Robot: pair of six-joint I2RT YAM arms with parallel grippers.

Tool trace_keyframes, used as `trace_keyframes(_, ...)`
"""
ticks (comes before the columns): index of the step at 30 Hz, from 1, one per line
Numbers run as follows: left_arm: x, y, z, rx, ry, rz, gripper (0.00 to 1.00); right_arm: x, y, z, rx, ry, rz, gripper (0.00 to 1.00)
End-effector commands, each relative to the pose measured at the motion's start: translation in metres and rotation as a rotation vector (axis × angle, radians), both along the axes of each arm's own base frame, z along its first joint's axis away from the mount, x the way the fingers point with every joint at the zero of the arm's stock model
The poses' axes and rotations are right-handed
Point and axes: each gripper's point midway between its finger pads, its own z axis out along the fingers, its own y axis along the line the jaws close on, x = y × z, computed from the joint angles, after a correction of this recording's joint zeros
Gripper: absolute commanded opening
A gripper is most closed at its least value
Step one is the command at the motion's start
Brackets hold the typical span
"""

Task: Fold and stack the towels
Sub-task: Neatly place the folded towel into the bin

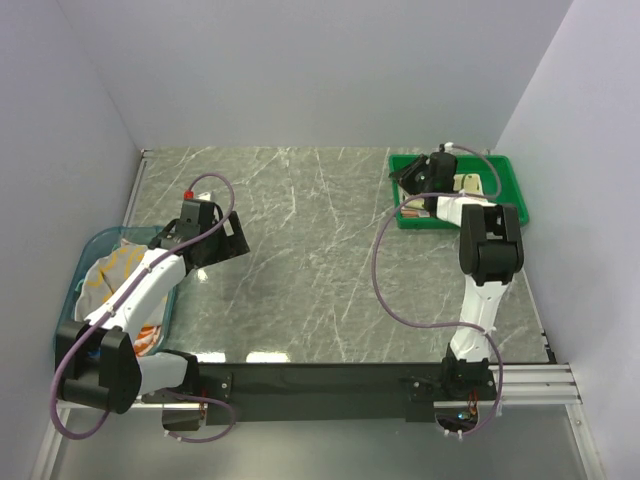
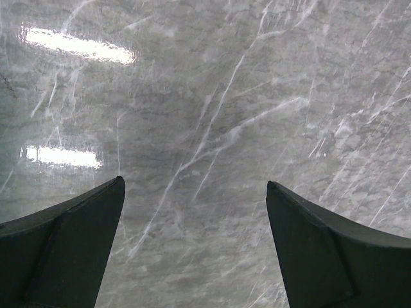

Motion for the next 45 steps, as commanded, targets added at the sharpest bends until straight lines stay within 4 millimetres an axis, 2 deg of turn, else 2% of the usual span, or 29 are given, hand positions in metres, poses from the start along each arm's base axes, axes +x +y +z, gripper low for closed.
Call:
trace_keyframes(1, 0.009, -0.003, 0.02, -0.012, -0.077, -0.027, 0.97, 0.002, 0.008, -0.007, 0.047, -0.009, -0.026, 0.28)
trace_keyframes(6, 0.009, -0.002, 0.02, -0.011, -0.078, -0.026, 0.97, -0.006, 0.007, -0.023, 0.069, 0.024, -0.044, 0.28)
trace_keyframes(9, 0.009, -0.002, 0.02, -0.011, -0.079, -0.025, 0.97, -0.008, 0.011, -0.019, 0.092, 0.007, -0.032, 0.28)
trace_keyframes(15, 0.008, -0.001, 0.021, -0.011, -0.084, -0.024, 0.96, -0.006, 0.029, 0.018, 0.145, -0.1, 0.065, 0.28)
trace_keyframes(17, 0.008, -0.001, 0.023, -0.013, -0.088, -0.023, 0.96, -0.003, 0.032, 0.04, 0.147, -0.154, 0.093, 0.29)
trace_keyframes(19, 0.008, 0.0, 0.023, -0.013, -0.088, -0.022, 0.96, -0.004, 0.032, 0.053, 0.124, -0.177, 0.103, 0.28)
trace_keyframes(20, 0.008, 0.0, 0.023, -0.012, -0.088, -0.023, 0.96, -0.005, 0.029, 0.07, 0.11, -0.206, 0.099, 0.28)
trace_keyframes(22, 0.008, -0.001, 0.024, -0.013, -0.091, -0.022, 0.96, -0.008, 0.024, 0.076, 0.067, -0.21, 0.083, 0.29)
trace_keyframes(23, 0.008, 0.0, 0.025, -0.013, -0.096, -0.023, 0.96, -0.01, 0.02, 0.087, 0.047, -0.23, 0.065, 0.29)
trace_keyframes(26, 0.008, 0.0, 0.026, -0.014, -0.1, -0.021, 0.96, -0.018, 0.013, 0.09, 0.005, -0.223, 0.041, 0.29)
trace_keyframes(28, 0.008, 0.0, 0.027, -0.015, -0.102, -0.02, 0.96, -0.023, 0.01, 0.088, -0.012, -0.217, 0.032, 0.28)
trace_keyframes(34, 0.007, 0.001, 0.028, -0.015, -0.105, -0.02, 0.96, -0.043, -0.004, 0.064, -0.035, -0.175, -0.043, 0.28)
trace_keyframes(41, 0.007, 0.001, 0.027, -0.017, -0.102, -0.02, 0.96, -0.06, -0.012, 0.017, -0.034, -0.089, -0.066, 0.24)
trace_keyframes(45, 0.007, 0.001, 0.026, -0.016, -0.097, -0.021, 0.96, -0.066, -0.011, -0.002, -0.009, -0.058, -0.074, 0.22)
